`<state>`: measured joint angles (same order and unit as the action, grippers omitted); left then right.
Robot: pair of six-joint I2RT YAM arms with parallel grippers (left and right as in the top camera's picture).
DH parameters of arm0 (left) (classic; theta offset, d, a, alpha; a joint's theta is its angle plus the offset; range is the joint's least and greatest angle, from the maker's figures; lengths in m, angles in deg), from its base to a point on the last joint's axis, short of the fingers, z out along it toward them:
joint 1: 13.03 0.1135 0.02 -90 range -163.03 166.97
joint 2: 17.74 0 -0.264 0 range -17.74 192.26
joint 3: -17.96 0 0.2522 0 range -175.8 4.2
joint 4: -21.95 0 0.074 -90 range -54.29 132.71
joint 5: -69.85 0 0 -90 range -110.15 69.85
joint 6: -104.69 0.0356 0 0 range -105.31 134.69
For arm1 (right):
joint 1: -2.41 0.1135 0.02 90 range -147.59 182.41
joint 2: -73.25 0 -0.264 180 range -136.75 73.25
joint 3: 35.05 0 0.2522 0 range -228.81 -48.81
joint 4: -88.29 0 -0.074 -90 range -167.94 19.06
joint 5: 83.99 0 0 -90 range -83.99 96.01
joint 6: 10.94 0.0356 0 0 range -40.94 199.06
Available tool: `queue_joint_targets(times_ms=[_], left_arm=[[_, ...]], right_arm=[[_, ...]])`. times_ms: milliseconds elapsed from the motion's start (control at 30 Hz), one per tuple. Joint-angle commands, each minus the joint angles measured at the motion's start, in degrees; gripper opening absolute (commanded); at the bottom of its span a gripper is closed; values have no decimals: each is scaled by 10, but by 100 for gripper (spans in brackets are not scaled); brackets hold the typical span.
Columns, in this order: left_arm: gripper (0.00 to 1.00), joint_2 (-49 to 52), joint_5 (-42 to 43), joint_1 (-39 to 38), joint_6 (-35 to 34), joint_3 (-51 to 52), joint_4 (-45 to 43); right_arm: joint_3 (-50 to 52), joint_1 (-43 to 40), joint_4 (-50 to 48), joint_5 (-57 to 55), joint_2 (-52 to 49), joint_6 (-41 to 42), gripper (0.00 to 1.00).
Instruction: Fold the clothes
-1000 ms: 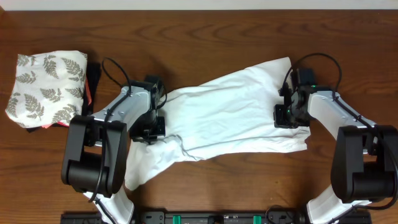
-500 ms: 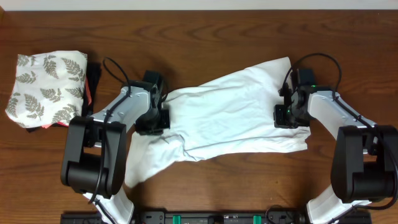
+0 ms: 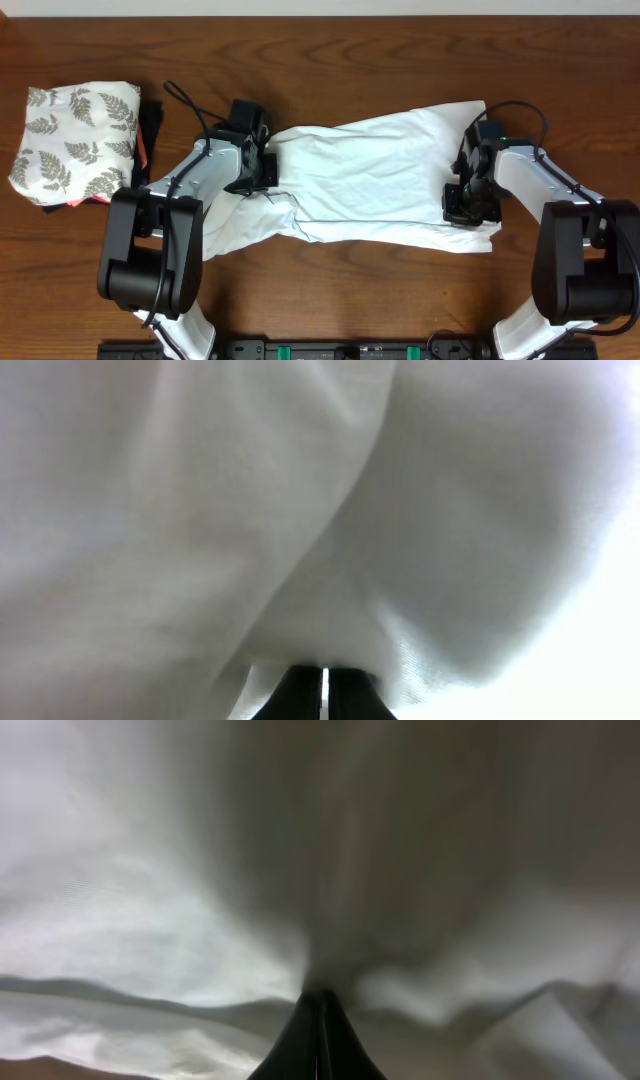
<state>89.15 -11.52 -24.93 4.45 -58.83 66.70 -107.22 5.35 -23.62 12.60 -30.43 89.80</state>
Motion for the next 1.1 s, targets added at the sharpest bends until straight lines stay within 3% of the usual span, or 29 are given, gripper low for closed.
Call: queue_joint_targets(times_ms=[0,200,300,333,367,433,467,567,733,867,967,1067], left_arm=[[6,9,-7,-1,28,0,0],[6,-26,-7,-1,31,-57,51],[12,-70,-17,0,32,-84,52],[17,-87,-30,0,32,-90,49],[30,-106,-51,0,32,-94,42],[43,-136,-96,0,31,-94,24],[47,-149,-129,2,31,-94,15],[52,-160,-196,14,31,-94,-2],[56,-132,-198,59,1,-94,-1],[59,-93,-156,103,-56,-94,7],[59,-65,-101,128,-67,-94,6],[59,-43,-99,140,-76,-94,-3]], right_arm=[[2,5,11,-3,-6,41,1],[-10,5,-32,-3,3,8,1],[-47,4,-35,-3,21,-8,4],[-64,4,-36,-3,26,-13,9],[-88,3,-38,-4,34,-19,16],[-120,1,-48,-4,41,-32,43],[-138,1,-58,-3,43,-40,51],[-165,0,-108,-3,43,-68,51],[-165,-7,-207,-10,25,-94,56],[-165,-20,-264,-34,1,-95,58],[-165,-26,-292,-33,-28,-95,58],[-165,-27,-307,-33,-59,-95,58]])
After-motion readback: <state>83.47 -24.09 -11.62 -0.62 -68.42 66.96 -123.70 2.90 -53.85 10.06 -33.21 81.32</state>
